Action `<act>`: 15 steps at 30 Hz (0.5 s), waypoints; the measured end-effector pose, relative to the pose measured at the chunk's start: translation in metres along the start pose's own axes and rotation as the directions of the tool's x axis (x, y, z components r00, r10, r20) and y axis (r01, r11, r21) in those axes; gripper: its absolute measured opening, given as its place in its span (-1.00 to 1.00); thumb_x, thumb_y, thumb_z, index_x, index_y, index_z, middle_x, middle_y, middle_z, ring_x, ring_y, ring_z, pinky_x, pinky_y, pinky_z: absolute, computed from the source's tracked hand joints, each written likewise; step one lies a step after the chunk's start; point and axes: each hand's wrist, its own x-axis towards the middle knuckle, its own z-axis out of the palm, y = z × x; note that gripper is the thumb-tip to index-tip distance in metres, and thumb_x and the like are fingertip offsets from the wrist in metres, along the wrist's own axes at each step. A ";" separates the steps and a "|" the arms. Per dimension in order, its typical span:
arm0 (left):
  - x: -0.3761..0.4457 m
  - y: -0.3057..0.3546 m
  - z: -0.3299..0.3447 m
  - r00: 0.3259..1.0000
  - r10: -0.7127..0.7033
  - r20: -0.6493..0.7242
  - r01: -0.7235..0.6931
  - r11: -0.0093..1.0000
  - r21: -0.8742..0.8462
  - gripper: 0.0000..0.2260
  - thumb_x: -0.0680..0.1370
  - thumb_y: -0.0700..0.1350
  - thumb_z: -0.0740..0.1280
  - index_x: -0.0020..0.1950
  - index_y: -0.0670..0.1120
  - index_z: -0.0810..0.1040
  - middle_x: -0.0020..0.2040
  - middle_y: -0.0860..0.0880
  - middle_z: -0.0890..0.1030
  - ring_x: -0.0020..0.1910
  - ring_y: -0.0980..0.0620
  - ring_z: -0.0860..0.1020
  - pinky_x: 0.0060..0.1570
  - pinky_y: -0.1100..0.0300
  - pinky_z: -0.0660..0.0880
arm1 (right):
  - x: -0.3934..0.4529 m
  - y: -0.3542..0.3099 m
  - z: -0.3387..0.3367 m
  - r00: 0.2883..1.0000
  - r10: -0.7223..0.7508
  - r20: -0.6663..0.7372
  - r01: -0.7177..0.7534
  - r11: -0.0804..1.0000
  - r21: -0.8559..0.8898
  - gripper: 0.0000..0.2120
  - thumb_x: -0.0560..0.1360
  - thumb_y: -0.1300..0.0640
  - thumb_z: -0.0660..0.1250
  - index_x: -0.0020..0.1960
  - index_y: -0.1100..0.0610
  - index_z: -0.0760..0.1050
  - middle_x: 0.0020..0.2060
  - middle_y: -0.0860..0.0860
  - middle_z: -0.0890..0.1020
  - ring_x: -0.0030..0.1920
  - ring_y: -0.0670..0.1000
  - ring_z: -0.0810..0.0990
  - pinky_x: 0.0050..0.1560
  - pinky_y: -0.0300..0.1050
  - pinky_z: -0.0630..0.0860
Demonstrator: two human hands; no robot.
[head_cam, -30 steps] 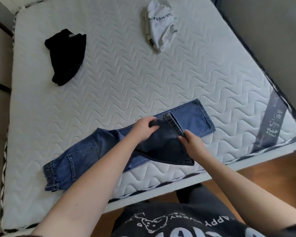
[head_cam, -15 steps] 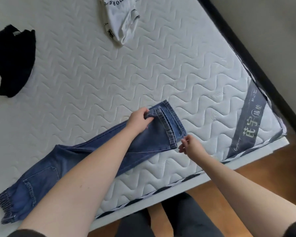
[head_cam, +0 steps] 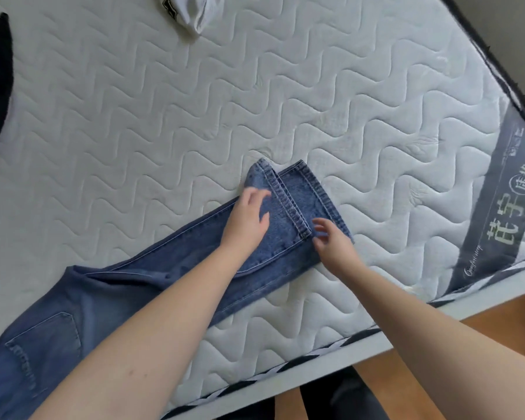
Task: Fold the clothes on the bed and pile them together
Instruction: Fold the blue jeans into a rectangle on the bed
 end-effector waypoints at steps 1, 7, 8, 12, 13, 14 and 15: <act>-0.009 -0.007 0.007 0.999 0.028 0.043 -0.030 0.999 0.044 -0.68 0.56 -0.20 0.34 0.32 -0.11 0.49 0.25 -0.09 0.44 0.14 -0.06 0.50 0.20 0.08 0.42 | 0.010 -0.006 0.001 0.999 -0.029 -0.027 0.029 1.000 -0.003 -0.63 0.56 0.26 0.22 0.34 0.06 0.44 0.20 0.04 0.59 0.16 0.03 0.57 0.25 -0.05 0.45; -0.038 -0.029 0.061 0.966 -0.002 0.259 -0.110 0.903 0.415 -0.43 0.51 0.12 0.37 0.44 -0.03 0.30 0.33 -0.03 0.37 0.27 -0.07 0.39 0.18 0.02 0.39 | 0.062 -0.037 0.007 0.995 -0.104 0.007 0.104 0.990 -0.095 -0.61 0.59 0.29 0.13 0.34 -0.01 0.45 0.20 -0.04 0.60 0.09 -0.02 0.57 0.04 -0.19 0.45; -0.038 -0.028 0.065 0.970 0.005 0.243 -0.118 0.884 0.452 -0.43 0.47 0.10 0.40 0.40 -0.05 0.34 0.28 -0.05 0.40 0.22 -0.09 0.42 0.11 0.01 0.42 | 0.067 -0.038 0.009 0.995 -0.099 0.019 0.101 0.988 -0.113 -0.60 0.60 0.28 0.13 0.34 -0.03 0.45 0.20 -0.06 0.59 0.04 -0.05 0.55 -0.06 -0.22 0.43; -0.036 -0.013 0.065 0.978 0.121 0.167 -0.195 0.806 0.559 -0.69 0.31 -0.15 0.52 0.02 -0.07 0.56 -0.08 -0.04 0.56 -0.12 -0.05 0.57 -0.27 0.11 0.51 | 0.076 -0.041 0.007 0.995 -0.088 0.047 0.091 0.993 -0.080 -0.54 0.60 0.33 0.04 0.29 -0.08 0.48 0.16 -0.04 0.56 -0.12 -0.06 0.56 -0.34 -0.25 0.37; -0.034 -0.009 0.060 0.981 0.134 0.139 -0.190 0.809 0.556 -0.75 0.34 -0.20 0.50 -0.03 -0.06 0.57 -0.12 -0.03 0.57 -0.16 -0.04 0.58 -0.32 0.13 0.50 | 0.075 -0.042 0.005 0.993 -0.100 0.056 0.103 0.992 -0.066 -0.51 0.58 0.36 0.03 0.29 -0.08 0.48 0.16 -0.03 0.56 -0.06 -0.02 0.57 -0.31 -0.22 0.39; -0.030 -0.006 0.052 0.983 0.128 0.129 -0.177 0.837 0.517 -0.80 0.41 -0.23 0.43 -0.01 -0.06 0.56 -0.10 -0.03 0.57 -0.12 -0.05 0.58 -0.30 0.12 0.49 | 0.073 -0.043 0.002 0.990 -0.122 0.064 0.127 0.989 -0.073 -0.48 0.56 0.39 0.03 0.30 -0.09 0.48 0.18 -0.03 0.55 -0.02 0.01 0.57 -0.26 -0.18 0.40; -0.025 -0.004 0.043 0.983 0.122 0.139 -0.172 0.881 0.441 -0.81 0.49 -0.25 0.34 0.07 -0.07 0.53 -0.02 -0.05 0.56 -0.03 -0.08 0.57 -0.21 0.07 0.48 | 0.070 -0.044 -0.002 0.985 -0.160 0.072 0.167 0.979 -0.115 -0.45 0.54 0.41 0.05 0.33 -0.09 0.47 0.22 -0.02 0.53 -0.01 0.01 0.56 -0.20 -0.17 0.41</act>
